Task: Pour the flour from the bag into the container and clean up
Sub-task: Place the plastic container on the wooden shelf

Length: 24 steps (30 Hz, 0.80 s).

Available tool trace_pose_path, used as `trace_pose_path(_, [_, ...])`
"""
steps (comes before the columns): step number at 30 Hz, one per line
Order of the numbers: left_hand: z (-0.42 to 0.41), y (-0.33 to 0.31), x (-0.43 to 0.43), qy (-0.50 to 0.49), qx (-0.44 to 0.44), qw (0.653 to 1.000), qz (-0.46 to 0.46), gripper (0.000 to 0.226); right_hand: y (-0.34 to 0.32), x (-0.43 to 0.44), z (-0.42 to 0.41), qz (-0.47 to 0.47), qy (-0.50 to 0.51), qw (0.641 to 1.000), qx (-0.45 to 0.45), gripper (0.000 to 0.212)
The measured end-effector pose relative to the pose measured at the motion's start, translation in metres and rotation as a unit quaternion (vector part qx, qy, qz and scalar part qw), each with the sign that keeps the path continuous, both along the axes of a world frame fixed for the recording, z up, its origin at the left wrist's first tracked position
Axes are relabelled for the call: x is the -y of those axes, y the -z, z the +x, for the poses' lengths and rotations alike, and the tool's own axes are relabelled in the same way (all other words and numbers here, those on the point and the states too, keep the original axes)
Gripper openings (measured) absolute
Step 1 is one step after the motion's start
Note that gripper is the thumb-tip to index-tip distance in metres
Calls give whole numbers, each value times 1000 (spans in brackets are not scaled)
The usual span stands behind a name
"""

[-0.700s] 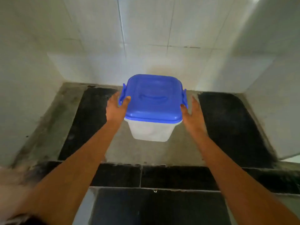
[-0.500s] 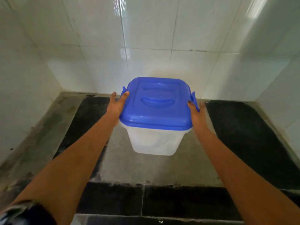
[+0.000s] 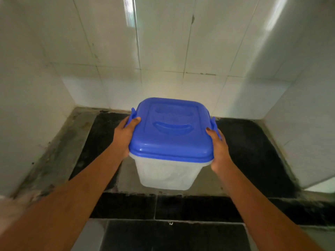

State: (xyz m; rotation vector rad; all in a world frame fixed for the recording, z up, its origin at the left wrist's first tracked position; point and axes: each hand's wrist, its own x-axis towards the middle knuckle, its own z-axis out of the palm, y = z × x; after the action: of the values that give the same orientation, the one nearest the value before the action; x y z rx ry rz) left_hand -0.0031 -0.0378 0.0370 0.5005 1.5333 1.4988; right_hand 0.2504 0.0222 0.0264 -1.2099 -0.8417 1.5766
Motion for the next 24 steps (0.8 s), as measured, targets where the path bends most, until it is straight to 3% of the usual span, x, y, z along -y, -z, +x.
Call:
trace_pose_path(4, [24,-74,68,-18,14,1000,-13,47,-78,65,19,-10,-12,1000,10,42])
trace_pose_path(12, [65,-253,243,-47,66,995,-55,55,-266,235,64,-88,1,996,26,57])
trace_pose_path(17, [97,-358,345,-57,52,996,-33,61,-365,335,96,-73,-1,997,12,48])
trace_pose_path(21, [119,-426,405,-48,38,998,-4,80,-431,394,122,-45,-13,999,1,60])
trace_pose_path(24, [138,-481,439,-46,39,998,14,73,-488,422,138,-35,-5,999,0,62])
